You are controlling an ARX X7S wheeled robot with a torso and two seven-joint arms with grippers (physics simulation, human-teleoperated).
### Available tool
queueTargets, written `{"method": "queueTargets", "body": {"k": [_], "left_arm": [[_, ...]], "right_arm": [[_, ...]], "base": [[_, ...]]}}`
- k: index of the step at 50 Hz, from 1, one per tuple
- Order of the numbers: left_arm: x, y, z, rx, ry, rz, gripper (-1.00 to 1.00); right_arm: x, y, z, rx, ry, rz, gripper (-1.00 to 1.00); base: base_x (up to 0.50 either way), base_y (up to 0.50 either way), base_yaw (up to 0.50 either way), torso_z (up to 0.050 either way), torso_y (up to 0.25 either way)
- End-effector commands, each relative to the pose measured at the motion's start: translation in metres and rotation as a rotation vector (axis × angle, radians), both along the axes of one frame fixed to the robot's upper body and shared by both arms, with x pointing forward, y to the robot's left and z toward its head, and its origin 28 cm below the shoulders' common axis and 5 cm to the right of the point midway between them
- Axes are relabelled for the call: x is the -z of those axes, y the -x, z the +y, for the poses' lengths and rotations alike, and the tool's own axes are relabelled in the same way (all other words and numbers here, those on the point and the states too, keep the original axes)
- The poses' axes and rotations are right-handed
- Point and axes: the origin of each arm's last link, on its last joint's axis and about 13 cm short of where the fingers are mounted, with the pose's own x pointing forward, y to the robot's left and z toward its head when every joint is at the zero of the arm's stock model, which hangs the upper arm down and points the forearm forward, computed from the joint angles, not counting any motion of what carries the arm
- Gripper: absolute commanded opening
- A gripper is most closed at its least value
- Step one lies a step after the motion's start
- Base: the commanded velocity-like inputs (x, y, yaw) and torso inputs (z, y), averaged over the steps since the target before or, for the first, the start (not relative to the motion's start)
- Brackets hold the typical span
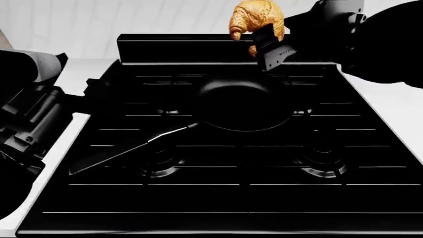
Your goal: Pick the croissant and place it on the pan. Then turn on the stove to warm the croissant.
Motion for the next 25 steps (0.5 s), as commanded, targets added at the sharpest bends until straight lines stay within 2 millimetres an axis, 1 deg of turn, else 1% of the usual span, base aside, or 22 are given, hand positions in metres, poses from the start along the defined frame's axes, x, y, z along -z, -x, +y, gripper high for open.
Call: {"method": "queueTargets", "body": {"k": [1,10,20,25], "left_arm": [[0.001,0.001,0.004,0.006,0.030,-0.012,1.00],[0.002,0.003,0.008,0.014,0.045,-0.020,1.00],[0.006,0.004,0.009,0.010,0.056,-0.012,1.00],[0.005,0.006,0.010,0.009,0.056,-0.012,1.00]], "right_arm": [[-0.016,-0.018,0.007,-0.002,0.028,0.117,-1.00],[-0.020,-0.034,0.011,0.014,0.063,0.152,-1.00],[-0.007,-0.043,0.017,-0.007,0.077,0.192,-1.00],[-0.004,-0.044,0.020,-0.022,0.083,0.201,-1.00]], "base": [[0.00,0.00,0.00,0.000,0.000],[0.00,0.00,0.00,0.000,0.000],[0.00,0.00,0.00,0.000,0.000],[0.00,0.00,0.00,0.000,0.000]]}}
